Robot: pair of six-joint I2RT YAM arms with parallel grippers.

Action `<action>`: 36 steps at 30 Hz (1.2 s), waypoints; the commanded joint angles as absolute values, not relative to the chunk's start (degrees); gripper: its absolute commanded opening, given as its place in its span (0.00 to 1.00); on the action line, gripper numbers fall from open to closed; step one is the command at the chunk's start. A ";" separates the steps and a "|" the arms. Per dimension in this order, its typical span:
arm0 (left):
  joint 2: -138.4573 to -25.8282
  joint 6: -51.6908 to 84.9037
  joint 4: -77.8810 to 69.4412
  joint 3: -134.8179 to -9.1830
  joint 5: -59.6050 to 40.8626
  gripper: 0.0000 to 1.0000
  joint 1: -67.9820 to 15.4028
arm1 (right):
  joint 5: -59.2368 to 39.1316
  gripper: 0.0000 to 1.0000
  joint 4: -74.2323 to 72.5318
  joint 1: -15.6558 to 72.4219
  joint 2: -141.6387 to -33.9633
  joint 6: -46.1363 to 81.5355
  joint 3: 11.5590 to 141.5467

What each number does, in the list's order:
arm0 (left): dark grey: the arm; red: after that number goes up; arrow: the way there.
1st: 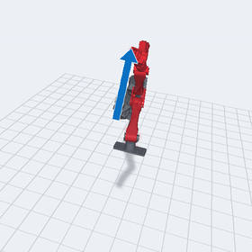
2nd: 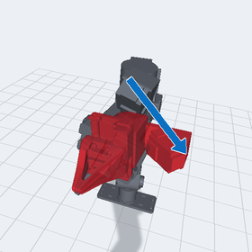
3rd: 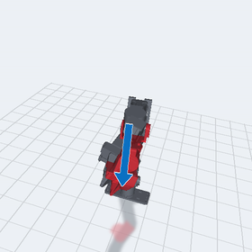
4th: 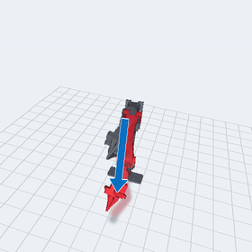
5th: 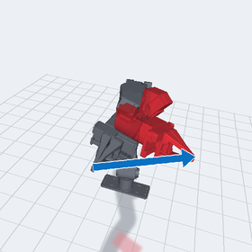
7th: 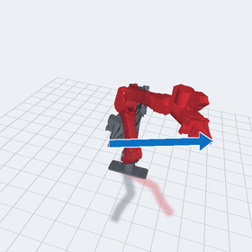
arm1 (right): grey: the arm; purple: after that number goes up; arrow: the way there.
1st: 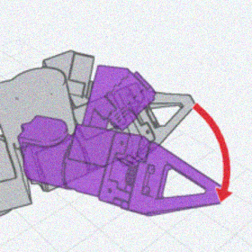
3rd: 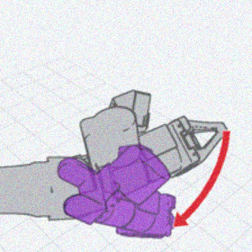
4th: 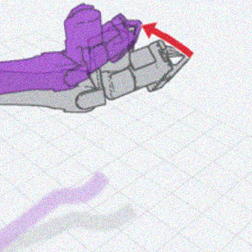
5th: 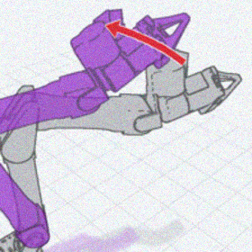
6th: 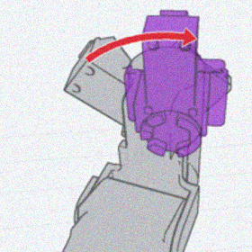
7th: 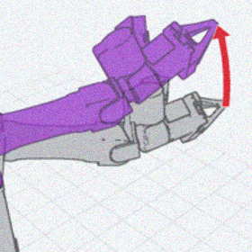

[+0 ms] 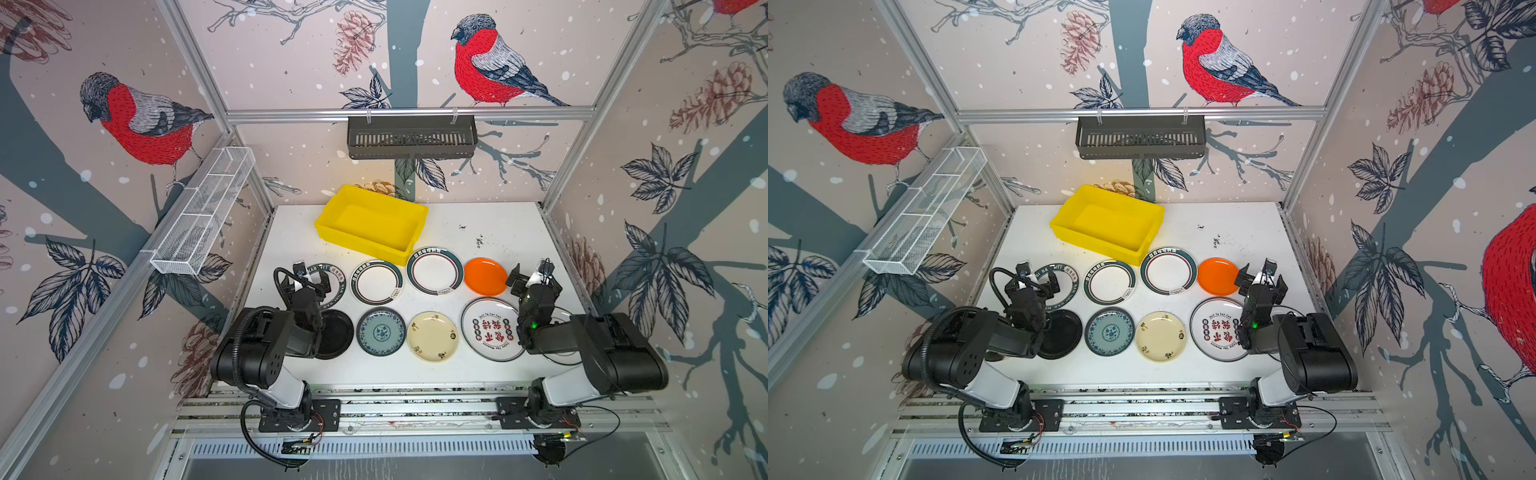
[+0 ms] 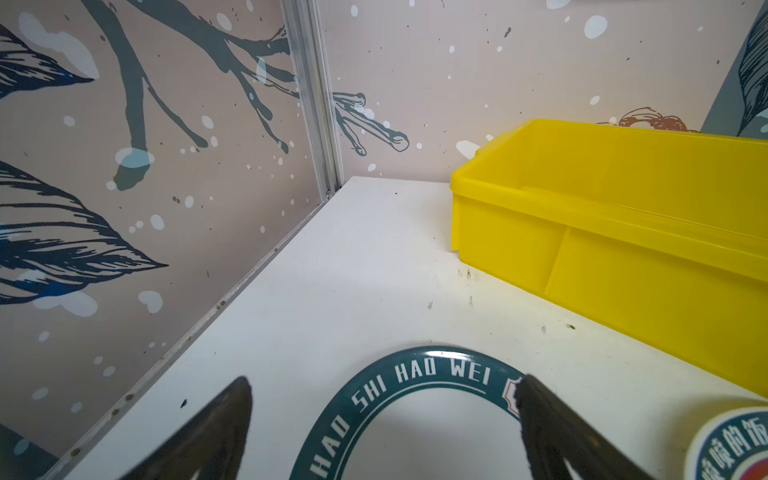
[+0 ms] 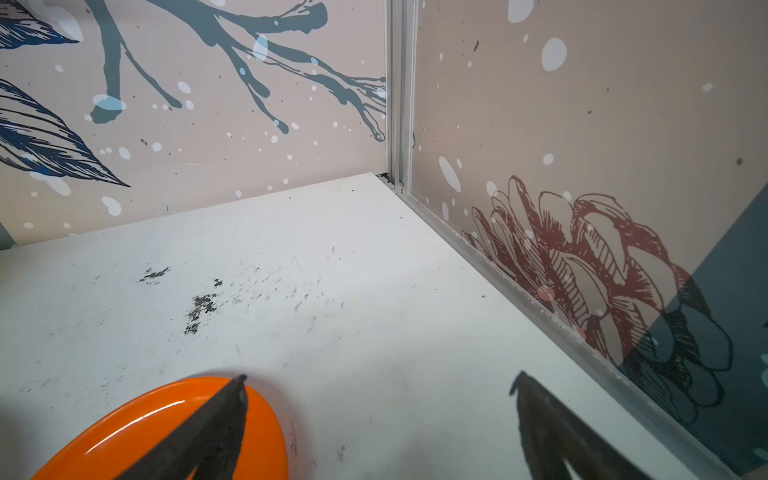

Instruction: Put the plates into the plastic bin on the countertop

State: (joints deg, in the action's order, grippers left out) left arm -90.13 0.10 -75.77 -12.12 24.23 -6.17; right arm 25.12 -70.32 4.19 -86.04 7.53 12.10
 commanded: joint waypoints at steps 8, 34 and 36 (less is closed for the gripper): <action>-90.09 0.23 -79.22 -12.13 24.21 0.98 -6.15 | 24.92 1.00 -71.02 4.22 -86.13 7.43 12.39; -82.35 -1.18 -74.47 -11.56 26.53 0.97 -8.03 | 28.10 1.00 -78.47 7.73 -82.56 3.65 7.55; -77.26 0.86 -61.90 -15.18 29.76 0.97 -9.12 | 29.92 1.00 -79.86 11.28 -79.34 -2.17 7.11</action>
State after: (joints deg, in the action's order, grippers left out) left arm -81.52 0.99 -70.85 -12.27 24.64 -8.05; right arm 27.24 -73.52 8.71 -82.02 4.10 7.49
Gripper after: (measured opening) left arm 0.971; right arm 0.997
